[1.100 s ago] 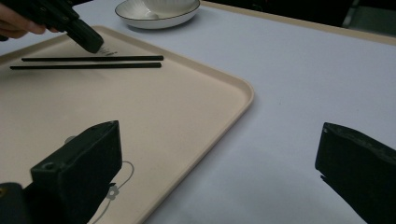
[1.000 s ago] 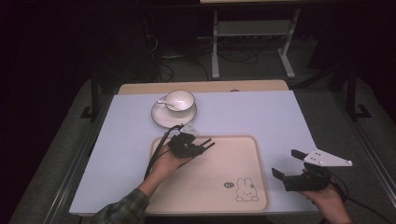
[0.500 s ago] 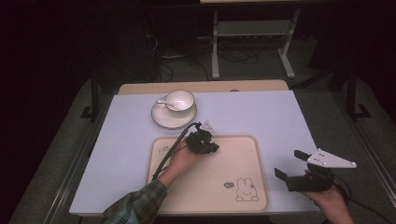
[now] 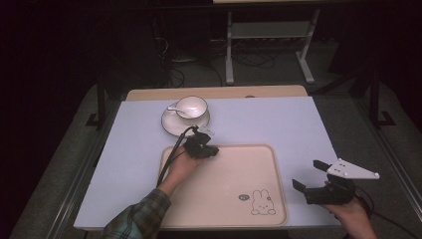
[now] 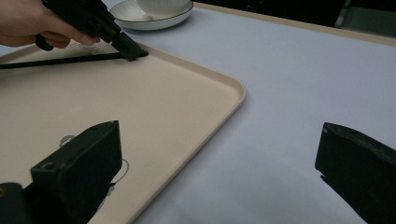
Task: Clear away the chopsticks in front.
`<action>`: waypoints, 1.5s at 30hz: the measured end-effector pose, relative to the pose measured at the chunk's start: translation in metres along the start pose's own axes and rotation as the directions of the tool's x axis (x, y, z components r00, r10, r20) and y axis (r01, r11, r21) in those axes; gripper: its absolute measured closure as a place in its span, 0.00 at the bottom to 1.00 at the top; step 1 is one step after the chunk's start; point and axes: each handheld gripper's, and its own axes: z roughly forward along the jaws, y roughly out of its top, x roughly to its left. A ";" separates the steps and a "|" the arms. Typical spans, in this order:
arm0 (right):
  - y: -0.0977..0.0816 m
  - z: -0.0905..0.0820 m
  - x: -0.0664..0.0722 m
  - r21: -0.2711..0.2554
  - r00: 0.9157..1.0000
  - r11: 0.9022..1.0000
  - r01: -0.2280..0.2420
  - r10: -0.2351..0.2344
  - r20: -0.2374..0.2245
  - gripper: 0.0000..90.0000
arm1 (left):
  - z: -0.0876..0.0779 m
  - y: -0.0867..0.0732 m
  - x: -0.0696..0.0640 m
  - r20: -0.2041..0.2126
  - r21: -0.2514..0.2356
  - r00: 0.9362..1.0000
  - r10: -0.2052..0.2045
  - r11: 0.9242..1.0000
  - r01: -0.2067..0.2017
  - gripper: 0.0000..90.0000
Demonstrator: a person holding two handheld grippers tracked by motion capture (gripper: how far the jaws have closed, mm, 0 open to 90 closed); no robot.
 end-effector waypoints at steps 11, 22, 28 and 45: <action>0.000 0.000 0.000 -0.002 1.000 1.000 -0.001 0.001 0.003 0.00 | -0.037 -0.036 0.012 -0.040 0.033 0.999 -0.022 0.999 0.023 0.99; 0.002 0.001 0.001 -0.003 1.000 1.000 0.002 -0.002 0.001 0.00 | -0.072 -0.074 0.019 -0.051 0.035 0.995 -0.084 0.996 0.086 0.99; 0.002 0.001 0.002 -0.002 1.000 1.000 0.005 -0.005 0.000 0.00 | -0.085 -0.089 0.022 -0.064 0.029 0.992 -0.112 0.993 0.114 0.99; 0.002 0.001 0.003 0.000 1.000 1.000 0.006 -0.006 -0.002 0.00 | -0.107 -0.099 0.026 -0.067 -0.027 0.990 -0.123 0.992 0.121 0.96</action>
